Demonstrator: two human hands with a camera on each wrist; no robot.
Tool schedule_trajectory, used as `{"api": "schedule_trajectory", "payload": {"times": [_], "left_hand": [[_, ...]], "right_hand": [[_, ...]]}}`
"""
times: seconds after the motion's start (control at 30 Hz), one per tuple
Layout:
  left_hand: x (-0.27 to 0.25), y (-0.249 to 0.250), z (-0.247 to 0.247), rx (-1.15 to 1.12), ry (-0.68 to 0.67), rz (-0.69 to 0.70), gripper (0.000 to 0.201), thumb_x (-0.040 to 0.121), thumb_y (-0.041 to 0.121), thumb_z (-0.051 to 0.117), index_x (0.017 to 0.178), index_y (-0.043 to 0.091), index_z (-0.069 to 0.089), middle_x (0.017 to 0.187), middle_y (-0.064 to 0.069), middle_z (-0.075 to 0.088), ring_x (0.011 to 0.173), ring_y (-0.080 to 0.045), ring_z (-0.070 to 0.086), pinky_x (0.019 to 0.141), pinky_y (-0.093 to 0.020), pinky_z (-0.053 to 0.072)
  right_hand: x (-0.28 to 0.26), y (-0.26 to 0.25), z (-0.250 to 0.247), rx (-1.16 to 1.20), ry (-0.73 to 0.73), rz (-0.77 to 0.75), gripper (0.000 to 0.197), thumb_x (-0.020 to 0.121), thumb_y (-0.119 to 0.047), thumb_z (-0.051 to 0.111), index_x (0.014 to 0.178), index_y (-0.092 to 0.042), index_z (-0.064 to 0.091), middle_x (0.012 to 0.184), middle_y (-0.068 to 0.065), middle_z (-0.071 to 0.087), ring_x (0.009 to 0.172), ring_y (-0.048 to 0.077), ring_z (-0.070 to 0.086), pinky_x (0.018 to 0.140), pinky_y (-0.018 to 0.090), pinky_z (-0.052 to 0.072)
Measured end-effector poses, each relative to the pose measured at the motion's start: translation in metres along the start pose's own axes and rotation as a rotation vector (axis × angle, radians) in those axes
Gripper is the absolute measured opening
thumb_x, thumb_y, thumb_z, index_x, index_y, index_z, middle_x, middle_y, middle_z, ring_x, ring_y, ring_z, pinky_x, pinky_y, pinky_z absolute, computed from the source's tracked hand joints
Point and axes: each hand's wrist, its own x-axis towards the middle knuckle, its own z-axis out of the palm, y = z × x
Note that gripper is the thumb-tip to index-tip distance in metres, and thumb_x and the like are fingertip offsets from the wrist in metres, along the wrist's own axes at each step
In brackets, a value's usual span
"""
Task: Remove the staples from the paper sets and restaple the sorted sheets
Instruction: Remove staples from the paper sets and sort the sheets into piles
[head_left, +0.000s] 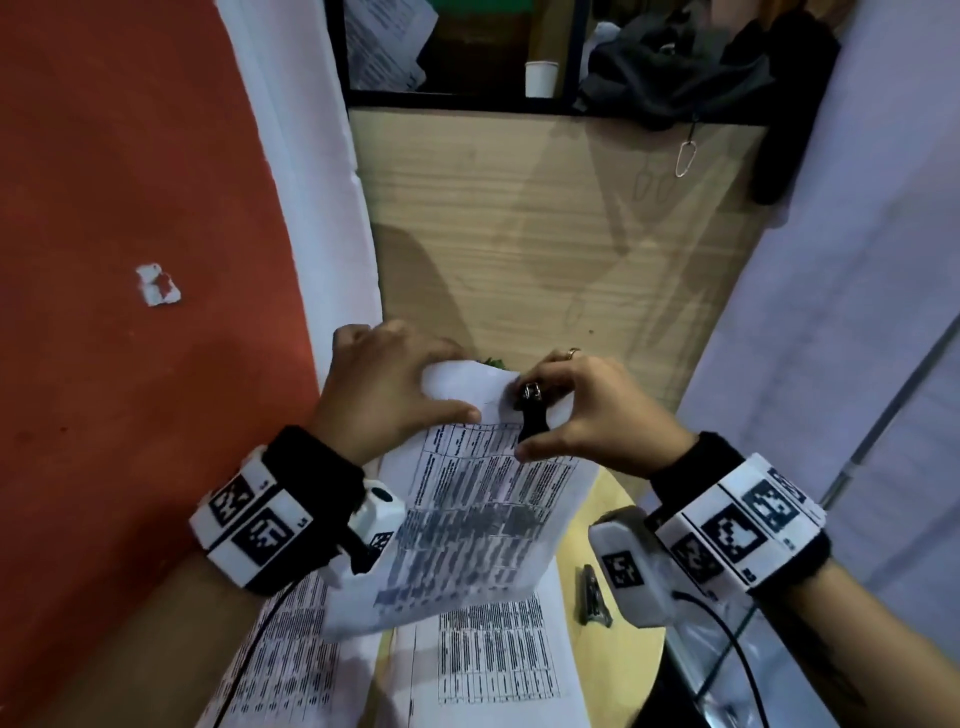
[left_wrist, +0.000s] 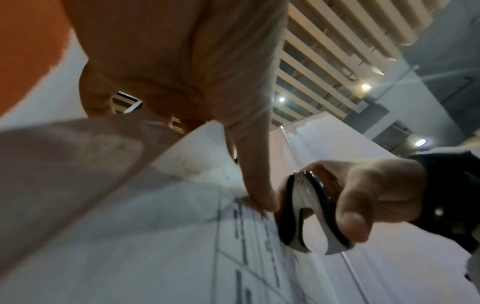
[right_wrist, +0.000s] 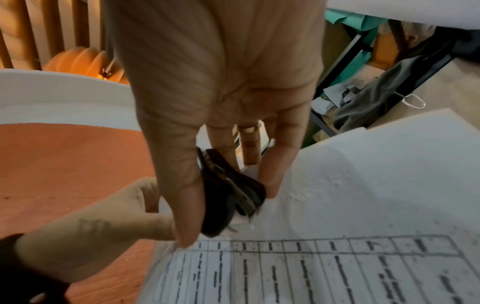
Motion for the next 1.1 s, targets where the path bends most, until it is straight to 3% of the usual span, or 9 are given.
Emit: {"api": "schedule_trajectory", "payload": {"times": [0.17, 0.27, 0.33, 0.5, 0.7, 0.8, 0.9, 1.0, 1.1], "left_hand": [[0.006, -0.001, -0.001, -0.462, -0.189, -0.071, 0.029, 0.058, 0.053, 0.071, 0.073, 0.028, 0.073, 0.074, 0.012, 0.072, 0.078, -0.007, 0.068, 0.076, -0.029, 0.05], [0.005, 0.004, 0.001, -0.574, -0.242, -0.043, 0.013, 0.069, 0.03, 0.077, 0.061, 0.03, 0.067, 0.068, 0.02, 0.07, 0.061, 0.014, 0.056, 0.06, -0.016, 0.044], [0.005, 0.006, 0.003, -0.538, -0.218, -0.032, 0.011, 0.067, 0.036, 0.073, 0.062, 0.037, 0.063, 0.078, 0.029, 0.065, 0.059, 0.017, 0.052, 0.058, -0.012, 0.038], [0.007, 0.008, 0.005, -0.547, -0.249, -0.085, 0.013, 0.062, 0.041, 0.075, 0.053, 0.036, 0.065, 0.05, 0.018, 0.06, 0.052, 0.008, 0.052, 0.054, -0.022, 0.038], [0.006, 0.01, 0.002, -0.63, -0.213, -0.137, 0.032, 0.064, 0.041, 0.073, 0.08, 0.013, 0.077, 0.077, -0.004, 0.075, 0.071, -0.014, 0.066, 0.074, -0.037, 0.053], [0.007, 0.012, 0.001, -0.656, -0.208, -0.15, 0.031, 0.063, 0.038, 0.076, 0.081, 0.012, 0.077, 0.08, -0.012, 0.074, 0.07, -0.013, 0.062, 0.07, -0.037, 0.052], [0.006, 0.015, 0.002, -0.734, -0.228, -0.167, 0.037, 0.063, 0.039, 0.08, 0.082, 0.008, 0.076, 0.087, -0.023, 0.071, 0.07, -0.013, 0.056, 0.068, -0.032, 0.043], [0.008, 0.019, 0.002, -0.79, -0.225, -0.181, 0.051, 0.056, 0.046, 0.077, 0.081, 0.002, 0.074, 0.08, -0.021, 0.071, 0.07, -0.013, 0.053, 0.067, -0.03, 0.038], [0.008, 0.022, 0.0, -0.791, -0.221, -0.184, 0.04, 0.063, 0.032, 0.082, 0.076, -0.003, 0.071, 0.065, -0.006, 0.057, 0.063, -0.013, 0.047, 0.06, -0.028, 0.033]], "right_hand": [[-0.007, -0.004, -0.008, 0.014, 0.024, -0.004, 0.048, 0.052, -0.029, 0.089, 0.096, -0.02, 0.073, 0.09, 0.001, 0.065, 0.081, 0.016, 0.061, 0.078, 0.038, 0.048], [-0.011, -0.003, -0.009, 0.042, 0.042, -0.007, 0.044, 0.052, -0.028, 0.089, 0.092, -0.02, 0.073, 0.087, 0.001, 0.065, 0.079, 0.014, 0.061, 0.078, 0.038, 0.049], [-0.013, -0.004, -0.009, 0.051, 0.058, 0.003, 0.044, 0.051, -0.031, 0.089, 0.091, -0.02, 0.073, 0.086, -0.001, 0.065, 0.079, 0.012, 0.061, 0.078, 0.037, 0.05], [-0.013, -0.001, -0.008, 0.053, 0.095, -0.01, 0.046, 0.05, -0.035, 0.088, 0.09, -0.018, 0.073, 0.085, -0.002, 0.064, 0.079, 0.014, 0.061, 0.076, 0.041, 0.05], [-0.029, 0.001, 0.02, 0.164, 0.447, -0.284, 0.046, 0.067, -0.031, 0.077, 0.105, -0.007, 0.068, 0.11, 0.0, 0.059, 0.097, 0.018, 0.062, 0.073, 0.034, 0.057], [-0.03, 0.005, 0.031, 0.12, 0.526, -0.38, 0.043, 0.073, -0.025, 0.075, 0.108, -0.002, 0.066, 0.111, 0.0, 0.06, 0.101, 0.02, 0.062, 0.082, 0.04, 0.055], [-0.027, 0.004, 0.03, 0.101, 0.54, -0.405, 0.043, 0.07, -0.018, 0.08, 0.107, -0.001, 0.066, 0.11, 0.001, 0.062, 0.103, 0.014, 0.06, 0.09, 0.031, 0.051], [-0.025, 0.002, 0.029, 0.086, 0.537, -0.428, 0.041, 0.07, -0.015, 0.079, 0.106, 0.001, 0.067, 0.109, 0.005, 0.065, 0.101, 0.013, 0.059, 0.091, 0.025, 0.049], [-0.024, 0.001, 0.027, 0.078, 0.559, -0.426, 0.038, 0.072, -0.018, 0.078, 0.104, 0.0, 0.067, 0.107, 0.007, 0.067, 0.098, 0.016, 0.061, 0.088, 0.028, 0.051]]}}
